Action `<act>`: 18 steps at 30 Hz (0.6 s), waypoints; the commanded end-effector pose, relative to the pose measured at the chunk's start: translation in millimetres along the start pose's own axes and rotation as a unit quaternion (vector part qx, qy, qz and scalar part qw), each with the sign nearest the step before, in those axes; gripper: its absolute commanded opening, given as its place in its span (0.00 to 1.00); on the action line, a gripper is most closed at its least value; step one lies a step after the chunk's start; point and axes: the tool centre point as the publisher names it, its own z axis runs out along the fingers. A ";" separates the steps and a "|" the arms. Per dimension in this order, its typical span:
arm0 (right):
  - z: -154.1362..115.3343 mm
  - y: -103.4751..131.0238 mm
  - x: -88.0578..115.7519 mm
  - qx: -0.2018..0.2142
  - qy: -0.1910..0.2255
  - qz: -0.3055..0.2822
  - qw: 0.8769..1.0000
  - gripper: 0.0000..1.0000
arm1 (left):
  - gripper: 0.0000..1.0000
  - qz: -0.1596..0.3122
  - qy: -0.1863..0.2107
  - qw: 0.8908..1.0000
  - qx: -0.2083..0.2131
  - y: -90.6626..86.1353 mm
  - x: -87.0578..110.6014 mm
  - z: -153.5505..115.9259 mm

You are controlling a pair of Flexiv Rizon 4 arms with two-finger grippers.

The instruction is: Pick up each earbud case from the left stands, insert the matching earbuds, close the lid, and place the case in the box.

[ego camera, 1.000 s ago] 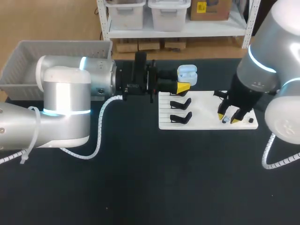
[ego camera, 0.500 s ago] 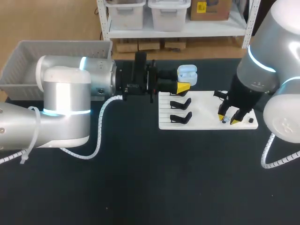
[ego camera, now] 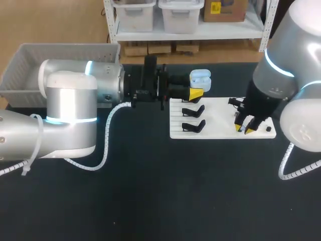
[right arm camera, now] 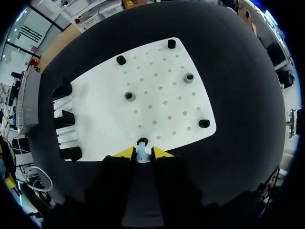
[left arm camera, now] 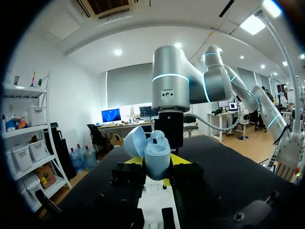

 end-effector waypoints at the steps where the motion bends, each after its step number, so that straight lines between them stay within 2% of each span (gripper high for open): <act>1: 0.1 1.5 -1.3 0.003 0.002 0.000 1.000 0.17 | 0.00 0.002 -0.002 1.000 -0.004 -2.1 0.9 -0.3; 4: 0.2 2.5 -0.8 0.004 0.003 -0.002 1.000 0.00 | 0.00 0.002 -0.002 1.000 -0.004 -2.1 0.9 -0.3; 10: -6.9 3.2 2.0 0.003 0.005 -0.003 1.000 0.00 | 0.00 0.002 -0.002 1.000 -0.004 -2.1 0.9 -0.3; 18: -43.5 3.0 10.4 -0.002 0.005 -0.007 1.000 0.00 | 0.00 0.002 -0.002 1.000 -0.004 -2.1 0.9 -0.3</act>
